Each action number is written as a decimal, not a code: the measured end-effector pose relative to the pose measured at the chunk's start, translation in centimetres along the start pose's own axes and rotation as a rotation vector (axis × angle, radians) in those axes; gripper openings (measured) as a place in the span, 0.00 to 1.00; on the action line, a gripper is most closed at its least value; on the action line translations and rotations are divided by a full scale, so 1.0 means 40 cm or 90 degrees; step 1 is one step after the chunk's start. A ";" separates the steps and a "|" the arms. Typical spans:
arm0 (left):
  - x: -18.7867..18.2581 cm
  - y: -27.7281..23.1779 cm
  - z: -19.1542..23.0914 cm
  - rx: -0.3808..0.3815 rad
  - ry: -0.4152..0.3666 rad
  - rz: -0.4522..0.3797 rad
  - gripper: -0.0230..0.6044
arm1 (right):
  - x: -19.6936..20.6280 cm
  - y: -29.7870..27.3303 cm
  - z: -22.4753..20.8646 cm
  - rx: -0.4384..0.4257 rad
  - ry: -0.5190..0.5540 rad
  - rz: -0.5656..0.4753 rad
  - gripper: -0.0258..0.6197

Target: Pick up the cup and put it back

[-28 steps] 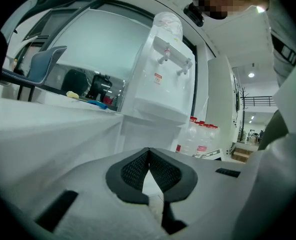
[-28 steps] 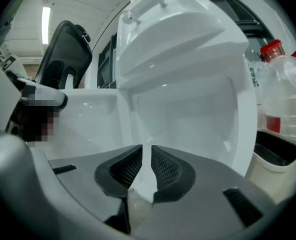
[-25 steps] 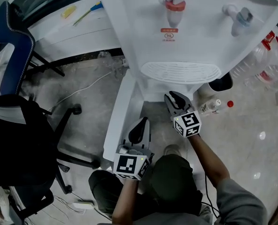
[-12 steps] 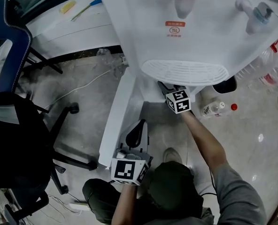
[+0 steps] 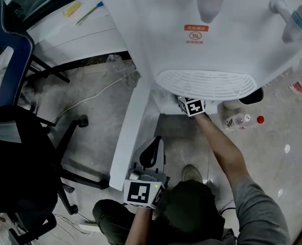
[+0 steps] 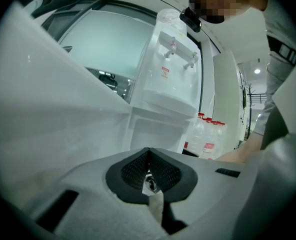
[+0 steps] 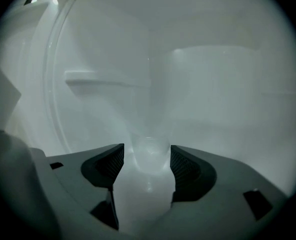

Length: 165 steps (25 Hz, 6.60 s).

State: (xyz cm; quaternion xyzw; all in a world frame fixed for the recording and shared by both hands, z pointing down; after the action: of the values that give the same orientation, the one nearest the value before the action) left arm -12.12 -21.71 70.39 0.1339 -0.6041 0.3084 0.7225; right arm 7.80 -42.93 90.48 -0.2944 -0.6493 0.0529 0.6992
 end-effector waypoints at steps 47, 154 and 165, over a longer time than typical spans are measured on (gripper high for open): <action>-0.097 0.076 -0.054 0.074 -0.026 0.008 0.05 | -0.207 0.649 0.265 -0.035 -0.024 -0.131 0.37; 0.043 0.016 -0.061 0.090 -0.039 0.059 0.05 | 0.130 0.233 -0.065 0.224 -0.078 -0.011 0.40; 0.017 0.035 -0.071 0.099 -0.050 0.062 0.05 | 0.148 0.324 -0.021 0.189 -0.101 -0.026 0.46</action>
State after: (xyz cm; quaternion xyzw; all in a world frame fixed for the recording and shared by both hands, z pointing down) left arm -10.66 -18.84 70.11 0.1721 -0.6123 0.3835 0.6697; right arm 13.47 -29.87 89.46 -0.1695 -0.6933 0.1567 0.6826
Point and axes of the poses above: the fingertips, and each gripper's own axes: y backward along the fingers, z to its left, x out of its underside, the point moved 6 cm from there along y, backward along the fingers, and after that the axes turned 2 degrees about -x, right-handed, at the moved point
